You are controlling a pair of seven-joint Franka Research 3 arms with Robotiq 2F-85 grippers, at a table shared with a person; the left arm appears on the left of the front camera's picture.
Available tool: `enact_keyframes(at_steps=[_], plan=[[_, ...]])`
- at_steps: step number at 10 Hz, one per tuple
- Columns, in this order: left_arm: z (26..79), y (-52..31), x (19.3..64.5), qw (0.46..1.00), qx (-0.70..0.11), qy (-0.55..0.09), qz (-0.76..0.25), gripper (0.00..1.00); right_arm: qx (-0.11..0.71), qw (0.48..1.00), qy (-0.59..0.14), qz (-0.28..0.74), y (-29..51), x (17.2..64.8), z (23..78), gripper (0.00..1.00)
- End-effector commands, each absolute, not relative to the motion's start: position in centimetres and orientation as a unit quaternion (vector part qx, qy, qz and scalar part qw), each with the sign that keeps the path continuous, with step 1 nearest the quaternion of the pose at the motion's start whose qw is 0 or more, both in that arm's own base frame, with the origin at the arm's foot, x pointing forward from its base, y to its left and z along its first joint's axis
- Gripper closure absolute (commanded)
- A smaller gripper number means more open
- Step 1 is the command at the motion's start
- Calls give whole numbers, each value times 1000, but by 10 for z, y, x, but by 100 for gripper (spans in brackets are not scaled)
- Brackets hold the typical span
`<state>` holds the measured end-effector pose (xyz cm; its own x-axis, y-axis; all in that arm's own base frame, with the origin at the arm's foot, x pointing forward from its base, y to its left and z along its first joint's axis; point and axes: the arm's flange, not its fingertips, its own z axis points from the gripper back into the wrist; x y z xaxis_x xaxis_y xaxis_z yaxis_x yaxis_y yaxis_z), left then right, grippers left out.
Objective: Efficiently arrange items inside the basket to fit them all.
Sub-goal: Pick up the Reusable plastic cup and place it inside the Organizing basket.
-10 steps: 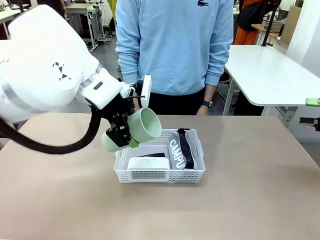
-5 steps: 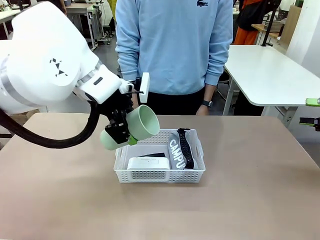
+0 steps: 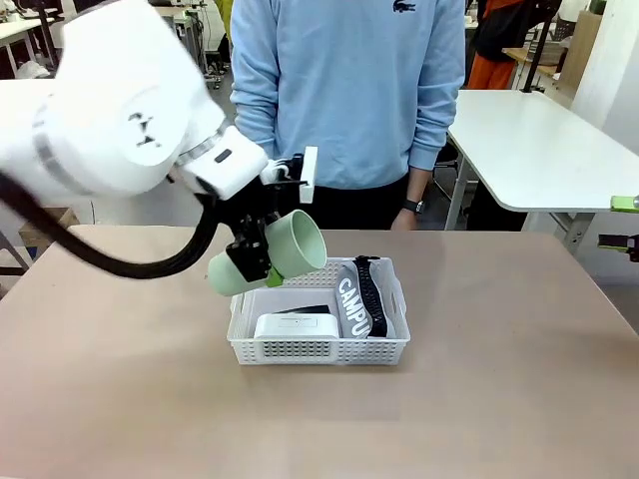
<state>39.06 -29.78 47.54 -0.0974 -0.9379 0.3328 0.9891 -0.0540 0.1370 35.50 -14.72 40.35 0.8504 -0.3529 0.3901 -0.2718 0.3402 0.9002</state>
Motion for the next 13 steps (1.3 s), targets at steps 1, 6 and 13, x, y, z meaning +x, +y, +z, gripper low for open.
enact_keyframes(at_steps=[1,6,13], plan=[[481,-328,434,682,-75,-97,-721,11,574,771,-275,-17,-148,352,404,0],[433,-344,460,719,-32,-84,-689,11,574,771,-275,-17,-148,352,404,0],[377,-383,472,733,32,-37,-679,11,574,771,-275,-17,-148,352,404,0]])
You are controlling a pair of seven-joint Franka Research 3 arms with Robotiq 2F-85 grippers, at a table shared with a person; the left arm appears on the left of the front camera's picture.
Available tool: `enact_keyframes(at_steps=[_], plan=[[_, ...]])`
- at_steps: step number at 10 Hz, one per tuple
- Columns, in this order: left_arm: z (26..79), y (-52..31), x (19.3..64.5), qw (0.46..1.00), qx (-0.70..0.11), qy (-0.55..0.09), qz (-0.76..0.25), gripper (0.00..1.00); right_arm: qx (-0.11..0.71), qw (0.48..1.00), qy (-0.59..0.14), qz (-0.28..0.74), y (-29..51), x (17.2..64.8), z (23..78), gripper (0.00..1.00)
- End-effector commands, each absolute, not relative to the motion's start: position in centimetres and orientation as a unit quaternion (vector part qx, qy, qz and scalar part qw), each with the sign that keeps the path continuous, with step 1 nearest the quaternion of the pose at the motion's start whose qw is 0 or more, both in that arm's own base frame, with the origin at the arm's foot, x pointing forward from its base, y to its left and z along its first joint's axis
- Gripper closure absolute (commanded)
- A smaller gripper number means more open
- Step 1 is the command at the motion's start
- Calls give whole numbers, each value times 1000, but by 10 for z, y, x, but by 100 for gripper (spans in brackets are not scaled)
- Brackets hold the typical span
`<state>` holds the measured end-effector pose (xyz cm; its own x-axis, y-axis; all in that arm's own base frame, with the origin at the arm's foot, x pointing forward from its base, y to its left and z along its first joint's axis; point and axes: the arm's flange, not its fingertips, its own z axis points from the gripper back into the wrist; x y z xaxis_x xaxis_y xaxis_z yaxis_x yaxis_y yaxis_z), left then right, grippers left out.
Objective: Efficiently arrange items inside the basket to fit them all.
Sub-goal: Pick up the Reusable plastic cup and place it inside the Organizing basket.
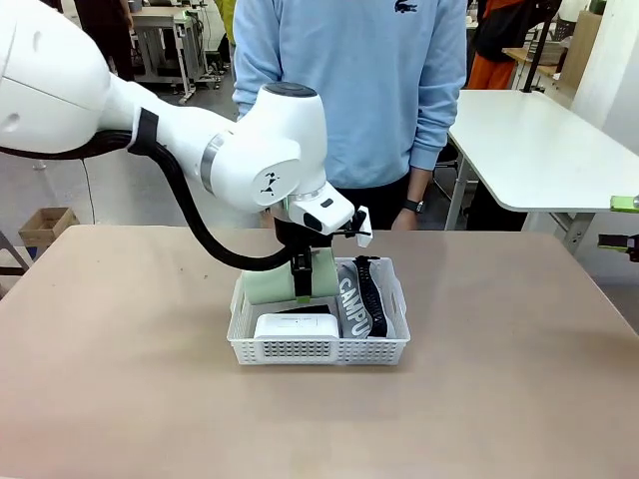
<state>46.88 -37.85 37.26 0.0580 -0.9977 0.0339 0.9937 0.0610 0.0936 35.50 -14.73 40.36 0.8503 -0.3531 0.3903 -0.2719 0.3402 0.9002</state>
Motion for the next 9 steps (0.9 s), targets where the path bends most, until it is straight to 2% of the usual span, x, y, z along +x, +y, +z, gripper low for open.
enact_keyframes(at_steps=[1,9], plan=[[375,-386,473,735,40,-36,-676,11,574,771,-275,-17,-148,352,404,0],[360,-401,477,732,78,-15,-677,11,574,771,-275,-17,-148,352,404,0]])
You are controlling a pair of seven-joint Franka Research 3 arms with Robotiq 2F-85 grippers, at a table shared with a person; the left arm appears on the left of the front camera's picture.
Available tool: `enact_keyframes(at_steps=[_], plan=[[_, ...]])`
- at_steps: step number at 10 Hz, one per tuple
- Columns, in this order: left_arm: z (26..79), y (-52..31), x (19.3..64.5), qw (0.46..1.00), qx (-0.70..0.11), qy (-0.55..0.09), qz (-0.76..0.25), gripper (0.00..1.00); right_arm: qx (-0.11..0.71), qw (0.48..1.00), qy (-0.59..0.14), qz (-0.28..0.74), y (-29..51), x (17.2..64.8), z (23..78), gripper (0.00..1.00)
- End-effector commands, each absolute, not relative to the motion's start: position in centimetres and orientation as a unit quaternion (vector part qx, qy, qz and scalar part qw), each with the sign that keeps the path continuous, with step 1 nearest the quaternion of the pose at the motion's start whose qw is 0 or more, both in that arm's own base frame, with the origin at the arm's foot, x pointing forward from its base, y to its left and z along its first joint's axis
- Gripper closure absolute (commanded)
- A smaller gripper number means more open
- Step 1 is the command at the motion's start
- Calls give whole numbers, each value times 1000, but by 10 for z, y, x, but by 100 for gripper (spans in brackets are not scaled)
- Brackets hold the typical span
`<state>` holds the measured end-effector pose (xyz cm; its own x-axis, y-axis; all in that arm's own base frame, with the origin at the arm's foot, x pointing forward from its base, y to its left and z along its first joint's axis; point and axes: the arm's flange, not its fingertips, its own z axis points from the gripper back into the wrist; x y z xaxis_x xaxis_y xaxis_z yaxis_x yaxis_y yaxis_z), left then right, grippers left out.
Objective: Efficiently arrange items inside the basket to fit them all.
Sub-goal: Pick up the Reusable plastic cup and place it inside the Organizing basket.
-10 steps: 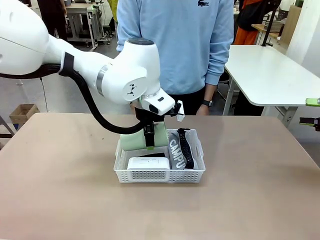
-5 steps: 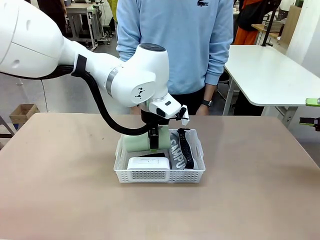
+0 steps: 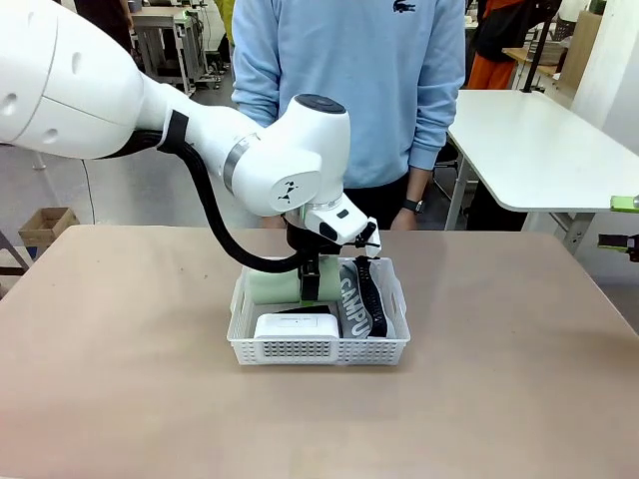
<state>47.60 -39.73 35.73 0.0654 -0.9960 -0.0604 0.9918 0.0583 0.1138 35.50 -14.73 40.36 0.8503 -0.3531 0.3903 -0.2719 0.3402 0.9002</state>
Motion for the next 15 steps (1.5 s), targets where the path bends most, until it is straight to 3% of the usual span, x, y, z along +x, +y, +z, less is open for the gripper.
enact_keyframes(at_steps=[1,10,11,15], plan=[[358,-401,477,730,76,-11,-679,11,574,771,-275,-17,-148,352,404,0],[353,-401,476,719,104,-4,-687,11,574,771,-275,-17,-148,352,404,0],[353,-401,476,717,101,-3,-689,0,574,771,-275,-17,-148,352,404,0],[353,-401,475,712,97,-1,-696,0,574,771,-275,-17,-148,352,404,0]])
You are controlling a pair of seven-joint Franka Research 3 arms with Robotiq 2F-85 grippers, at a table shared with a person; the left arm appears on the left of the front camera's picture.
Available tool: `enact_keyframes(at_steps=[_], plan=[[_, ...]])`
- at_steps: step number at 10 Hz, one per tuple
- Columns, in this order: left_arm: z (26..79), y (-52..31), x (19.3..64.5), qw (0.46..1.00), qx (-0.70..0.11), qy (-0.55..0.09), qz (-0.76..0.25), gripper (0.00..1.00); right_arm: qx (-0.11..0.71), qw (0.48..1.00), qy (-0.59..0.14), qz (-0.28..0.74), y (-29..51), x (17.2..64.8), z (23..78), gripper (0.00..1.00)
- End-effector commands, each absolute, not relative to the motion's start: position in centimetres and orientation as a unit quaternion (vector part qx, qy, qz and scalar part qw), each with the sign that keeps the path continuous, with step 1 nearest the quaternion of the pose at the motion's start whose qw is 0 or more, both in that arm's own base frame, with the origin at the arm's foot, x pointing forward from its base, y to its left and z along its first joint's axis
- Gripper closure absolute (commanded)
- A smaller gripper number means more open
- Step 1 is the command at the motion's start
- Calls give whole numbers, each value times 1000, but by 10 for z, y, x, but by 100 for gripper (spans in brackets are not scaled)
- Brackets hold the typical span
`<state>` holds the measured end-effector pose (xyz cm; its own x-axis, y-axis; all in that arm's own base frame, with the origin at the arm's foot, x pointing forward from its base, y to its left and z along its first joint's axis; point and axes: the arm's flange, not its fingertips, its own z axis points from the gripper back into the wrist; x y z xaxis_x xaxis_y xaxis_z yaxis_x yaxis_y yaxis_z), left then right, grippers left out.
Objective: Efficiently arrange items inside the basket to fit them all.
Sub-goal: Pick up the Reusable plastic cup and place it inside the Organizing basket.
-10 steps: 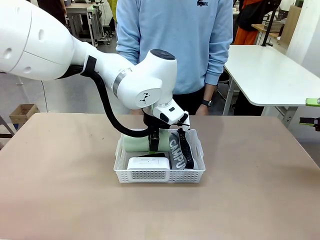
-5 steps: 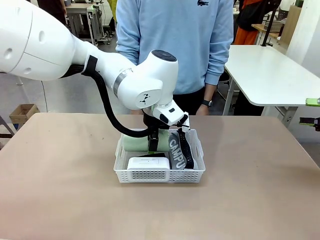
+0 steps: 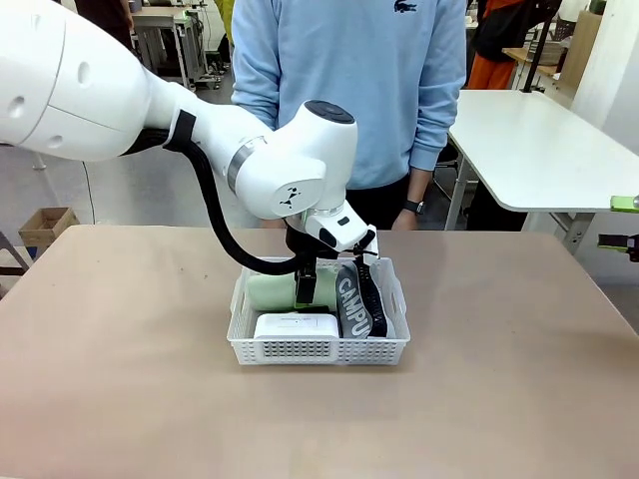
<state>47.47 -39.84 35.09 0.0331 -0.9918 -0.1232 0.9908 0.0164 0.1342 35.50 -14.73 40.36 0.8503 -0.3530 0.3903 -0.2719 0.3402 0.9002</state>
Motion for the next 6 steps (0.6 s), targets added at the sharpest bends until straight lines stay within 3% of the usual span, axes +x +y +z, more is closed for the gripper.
enact_keyframes(at_steps=[1,6], plan=[[354,-401,475,711,96,-6,-696,0,574,771,-275,-17,-148,352,404,0],[373,-387,466,708,69,-29,-703,0,574,771,-275,-17,-148,352,404,0]])
